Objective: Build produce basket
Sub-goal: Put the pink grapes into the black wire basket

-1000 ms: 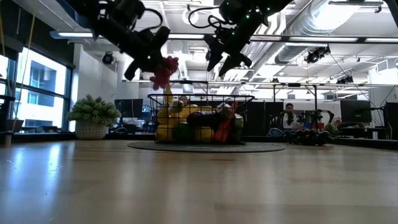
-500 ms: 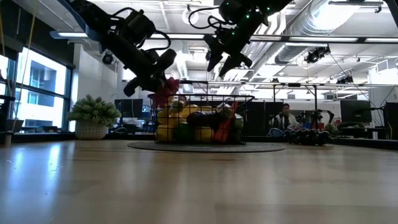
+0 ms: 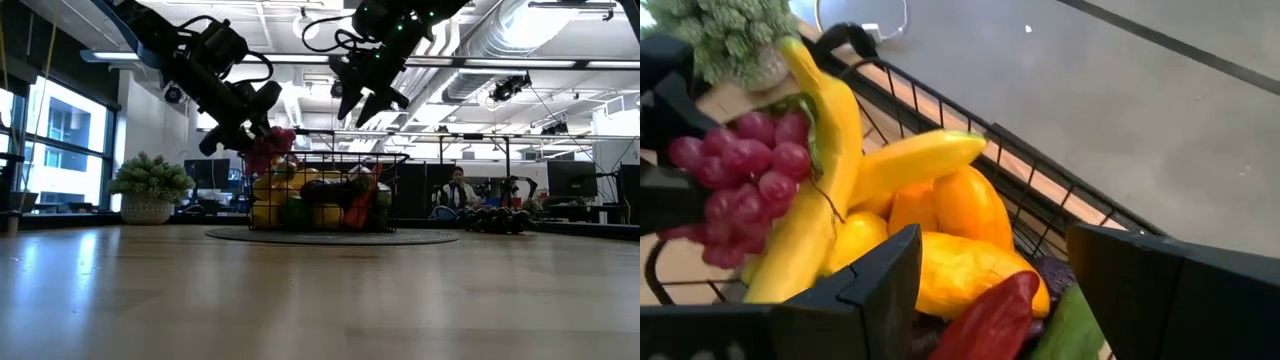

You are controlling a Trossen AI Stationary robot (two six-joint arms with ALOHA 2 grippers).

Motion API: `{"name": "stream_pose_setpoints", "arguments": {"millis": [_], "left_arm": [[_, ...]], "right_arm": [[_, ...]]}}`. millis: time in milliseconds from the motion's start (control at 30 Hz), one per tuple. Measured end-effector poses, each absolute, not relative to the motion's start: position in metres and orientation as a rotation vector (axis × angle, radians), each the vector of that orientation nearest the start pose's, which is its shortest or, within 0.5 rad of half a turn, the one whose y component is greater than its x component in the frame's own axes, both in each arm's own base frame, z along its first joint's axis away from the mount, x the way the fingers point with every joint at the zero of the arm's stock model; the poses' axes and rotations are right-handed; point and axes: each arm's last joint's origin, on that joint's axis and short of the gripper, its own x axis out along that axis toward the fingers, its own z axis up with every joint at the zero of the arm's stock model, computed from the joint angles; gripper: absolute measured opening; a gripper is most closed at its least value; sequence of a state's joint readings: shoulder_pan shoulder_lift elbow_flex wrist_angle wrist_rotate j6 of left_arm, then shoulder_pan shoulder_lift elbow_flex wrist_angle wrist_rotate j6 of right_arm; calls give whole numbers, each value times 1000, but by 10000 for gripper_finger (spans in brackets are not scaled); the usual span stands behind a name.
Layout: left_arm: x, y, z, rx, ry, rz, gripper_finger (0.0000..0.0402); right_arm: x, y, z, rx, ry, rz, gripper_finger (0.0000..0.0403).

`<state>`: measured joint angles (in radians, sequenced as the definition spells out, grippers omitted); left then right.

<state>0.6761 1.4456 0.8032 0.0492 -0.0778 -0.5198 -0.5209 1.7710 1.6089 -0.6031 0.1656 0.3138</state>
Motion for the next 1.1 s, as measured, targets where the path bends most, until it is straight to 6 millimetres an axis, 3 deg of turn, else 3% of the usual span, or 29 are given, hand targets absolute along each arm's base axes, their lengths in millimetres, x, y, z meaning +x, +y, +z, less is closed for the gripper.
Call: {"name": "stream_pose_setpoints", "arguments": {"millis": [400, 700, 900, 1100], "left_arm": [[226, 193, 217, -682, 364, 839, 205], [224, 194, 219, -714, 367, 764, 208], [228, 188, 220, -699, 460, 743, 208], [231, 191, 238, -652, 494, 770, 208]], "right_arm": [[324, -190, 336, 440, 631, -778, 232], [317, -186, 344, 436, 625, -789, 232], [317, -186, 345, 431, 625, -787, 232], [316, -186, 344, 431, 634, -785, 232]]}}
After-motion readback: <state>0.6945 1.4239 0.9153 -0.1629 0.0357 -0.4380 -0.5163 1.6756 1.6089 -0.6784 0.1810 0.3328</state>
